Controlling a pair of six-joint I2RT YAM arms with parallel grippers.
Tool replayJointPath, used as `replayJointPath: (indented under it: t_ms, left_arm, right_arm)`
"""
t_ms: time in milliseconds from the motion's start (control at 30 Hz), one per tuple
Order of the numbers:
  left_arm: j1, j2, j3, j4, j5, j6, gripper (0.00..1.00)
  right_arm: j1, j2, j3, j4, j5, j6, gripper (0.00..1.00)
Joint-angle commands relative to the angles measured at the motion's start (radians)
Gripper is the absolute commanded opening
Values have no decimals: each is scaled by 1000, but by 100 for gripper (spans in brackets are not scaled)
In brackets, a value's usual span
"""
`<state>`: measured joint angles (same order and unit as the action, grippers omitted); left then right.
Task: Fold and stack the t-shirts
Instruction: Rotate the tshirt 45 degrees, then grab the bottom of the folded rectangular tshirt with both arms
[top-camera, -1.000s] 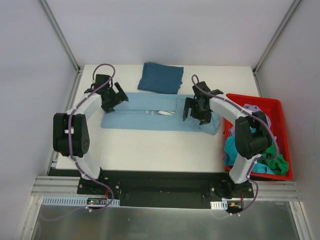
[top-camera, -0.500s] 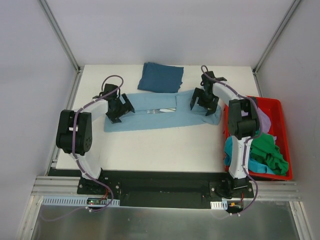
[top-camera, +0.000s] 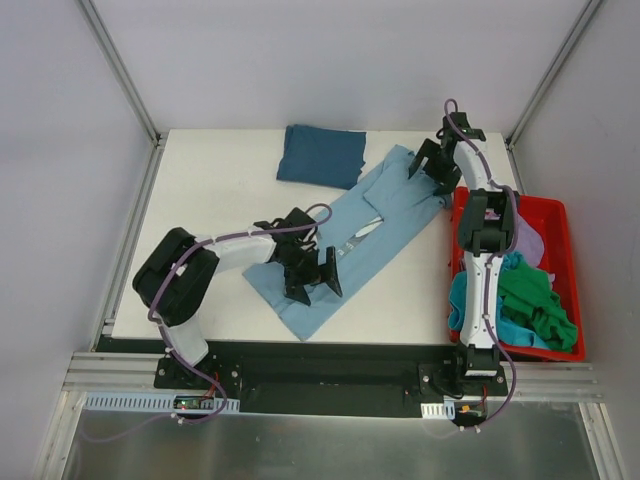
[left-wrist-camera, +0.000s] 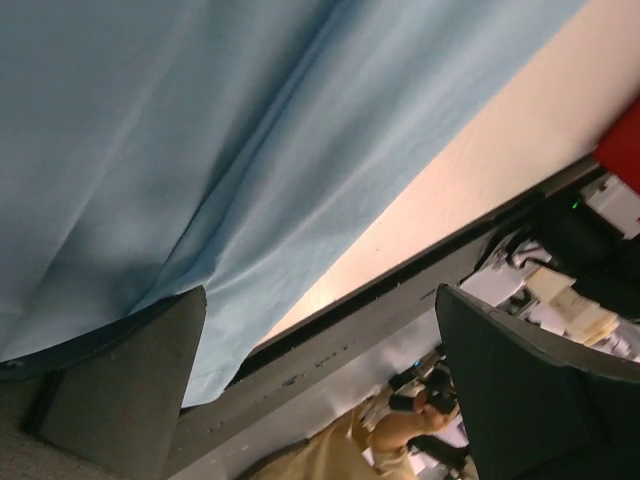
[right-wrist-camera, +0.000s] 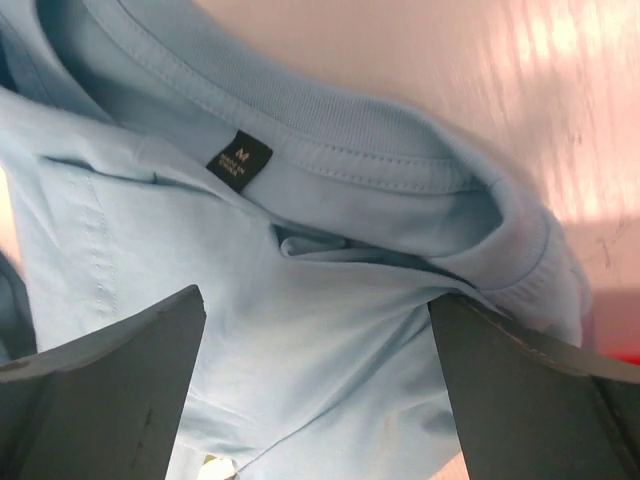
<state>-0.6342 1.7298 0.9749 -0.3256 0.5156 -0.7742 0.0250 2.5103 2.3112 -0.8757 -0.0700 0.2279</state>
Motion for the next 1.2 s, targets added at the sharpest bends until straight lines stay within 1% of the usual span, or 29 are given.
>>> replayJointPath:
  t_ms: [0,100,200,300,400,467,500,567,633,700,733,800,867,933,1033,1100,1167]
  left_arm:
    - [-61,30,62,-99,96,56,99]
    - [-84,-16,105,-99,84,85,99]
    - [-84,-97,123,-99,55,116,99]
    - [-82,-179,127,-104,28,145,99]
    - [-70,-257,108,-122,-40,159,99]
    - [-53,-311,79,-125,-90,165,99]
    - [-38,-335,58,-131,-133,161,99]
    - [34,-387,3,-139,-178,142,99]
    - [153,-423,-63,-136,-199,113,99]
    - [244,-450,-126,-136,-259,98,99]
    - [275,-457,-152,-139,-305,90,99]
    - [339,-451,-188,-136,-318,87,99]
    - [381,-432,-206,-135,-341,81,98]
    - [413,-411,-220,-118,-330,73,94]
    - [423,-378,-243,-66,-293,64,86]
    - [423,-354,-260,-34,-290,50,81]
    - [423,-323,-269,-17,-316,46,75]
  right_arm:
    - [-20,35,51,93,-49,-70,96]
    - [-22,-22,27,164,-66,-125,96]
    - [-20,-103,-13,196,-99,-188,96]
    - [-10,-191,-18,178,-36,-277,96]
    - [21,-290,-36,135,22,-340,96]
    - [58,-388,-108,130,64,-401,96]
    - [82,-440,-151,132,115,-424,96]
    - [137,-534,-257,133,156,-458,96]
    - [206,-638,-385,135,167,-472,96]
    - [327,-756,-594,174,182,-470,96]
    - [396,-821,-693,210,182,-464,96]
    - [539,-930,-867,271,167,-460,96]
    - [683,-1027,-1010,352,170,-411,96]
    - [810,-1053,-1102,415,144,-340,96]
    - [988,-1030,-1180,499,139,-253,97]
    - [1084,-986,-1197,550,116,-231,99]
    - [1157,-938,-1184,553,154,-229,96]
